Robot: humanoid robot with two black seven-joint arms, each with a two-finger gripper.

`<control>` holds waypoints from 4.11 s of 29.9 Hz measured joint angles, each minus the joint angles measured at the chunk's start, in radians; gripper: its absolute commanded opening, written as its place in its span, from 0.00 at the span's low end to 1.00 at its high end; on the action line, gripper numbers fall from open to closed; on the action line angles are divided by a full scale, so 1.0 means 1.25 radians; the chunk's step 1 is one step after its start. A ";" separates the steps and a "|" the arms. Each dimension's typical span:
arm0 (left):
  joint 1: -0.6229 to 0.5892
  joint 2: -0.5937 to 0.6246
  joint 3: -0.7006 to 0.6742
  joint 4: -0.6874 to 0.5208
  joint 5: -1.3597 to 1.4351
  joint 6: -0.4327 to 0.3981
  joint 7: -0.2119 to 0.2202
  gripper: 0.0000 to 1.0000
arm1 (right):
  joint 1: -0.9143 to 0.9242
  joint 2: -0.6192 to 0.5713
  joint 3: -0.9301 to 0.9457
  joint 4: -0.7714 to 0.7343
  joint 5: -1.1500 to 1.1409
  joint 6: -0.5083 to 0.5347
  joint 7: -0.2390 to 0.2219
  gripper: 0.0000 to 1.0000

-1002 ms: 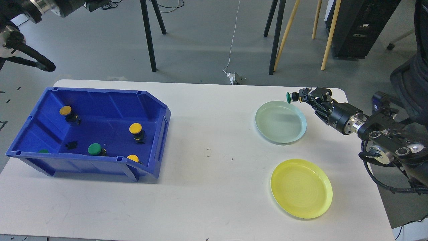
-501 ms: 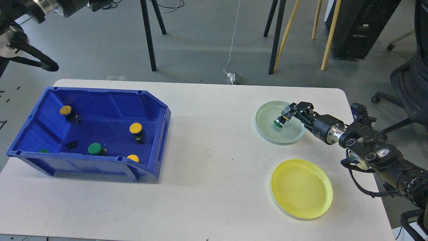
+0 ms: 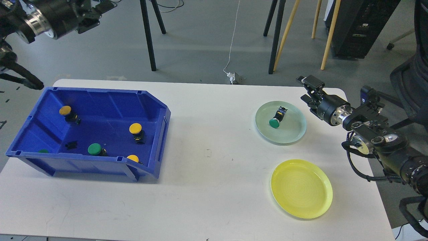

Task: Pass button and place on color plate
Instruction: 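Withdraw the right gripper and move the left gripper into the bin, then grasp another black button in the bin with the left gripper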

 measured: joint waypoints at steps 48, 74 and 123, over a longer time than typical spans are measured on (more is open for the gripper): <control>0.169 -0.149 0.263 -0.004 0.744 0.000 -0.045 0.98 | 0.101 -0.071 0.012 -0.004 0.012 0.079 -0.110 0.99; 0.144 -0.238 0.266 0.107 0.751 -0.001 -0.052 0.47 | 0.101 -0.065 0.010 -0.003 0.013 0.078 -0.110 0.99; 0.138 -0.111 0.256 0.077 0.739 0.000 -0.084 0.86 | 0.094 -0.076 -0.074 0.010 0.014 0.186 -0.149 0.99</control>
